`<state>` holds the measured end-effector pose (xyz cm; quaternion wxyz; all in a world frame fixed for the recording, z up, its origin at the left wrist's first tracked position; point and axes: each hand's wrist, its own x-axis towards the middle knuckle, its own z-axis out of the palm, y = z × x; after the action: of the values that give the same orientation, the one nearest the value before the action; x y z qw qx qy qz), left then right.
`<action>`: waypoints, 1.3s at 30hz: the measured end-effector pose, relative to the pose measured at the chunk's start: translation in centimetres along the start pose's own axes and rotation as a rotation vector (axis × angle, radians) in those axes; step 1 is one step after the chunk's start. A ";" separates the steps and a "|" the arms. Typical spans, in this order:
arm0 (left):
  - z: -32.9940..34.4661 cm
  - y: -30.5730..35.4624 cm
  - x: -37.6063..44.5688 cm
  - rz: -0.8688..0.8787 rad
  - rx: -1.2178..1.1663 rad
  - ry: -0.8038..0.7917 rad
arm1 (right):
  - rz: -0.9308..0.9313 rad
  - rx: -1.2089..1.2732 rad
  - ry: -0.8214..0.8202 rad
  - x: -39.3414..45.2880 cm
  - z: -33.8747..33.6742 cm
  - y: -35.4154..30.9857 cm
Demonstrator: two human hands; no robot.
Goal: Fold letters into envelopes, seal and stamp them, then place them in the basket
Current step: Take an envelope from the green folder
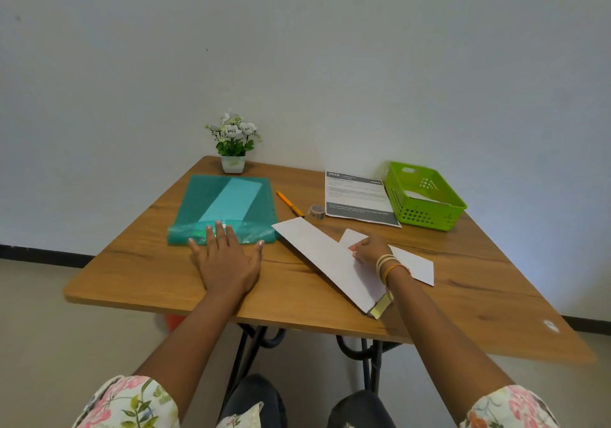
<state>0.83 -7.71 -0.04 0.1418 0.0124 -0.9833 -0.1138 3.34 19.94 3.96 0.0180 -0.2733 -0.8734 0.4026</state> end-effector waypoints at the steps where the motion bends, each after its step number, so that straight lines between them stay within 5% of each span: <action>1: 0.0 0.2 0.0 0.021 -0.007 0.028 | 0.017 0.038 0.011 0.0 0.2 -0.1; 8: -0.1 3.7 -1.0 0.326 -0.265 0.037 | -0.030 0.196 -0.028 -0.3 1.3 -2.2; 16: 0.9 5.8 -1.6 0.555 -0.288 -0.119 | -0.016 0.202 0.070 0.8 3.8 -4.7; 23: 0.8 5.9 -0.9 0.592 -0.194 -0.284 | -0.165 -0.158 0.120 1.8 2.3 -3.8; 32: -0.1 5.9 -1.4 0.665 -0.253 -0.358 | 0.048 -0.584 -0.146 2.3 -7.2 1.5; 39: -0.5 7.3 -3.6 0.738 -0.309 -0.366 | 0.140 -0.492 -0.137 2.2 -8.1 4.0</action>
<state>4.44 -0.52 1.08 -0.0032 -0.3815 -0.9021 -0.2015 5.37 28.75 6.16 -0.1361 -0.3011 -0.9233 0.1959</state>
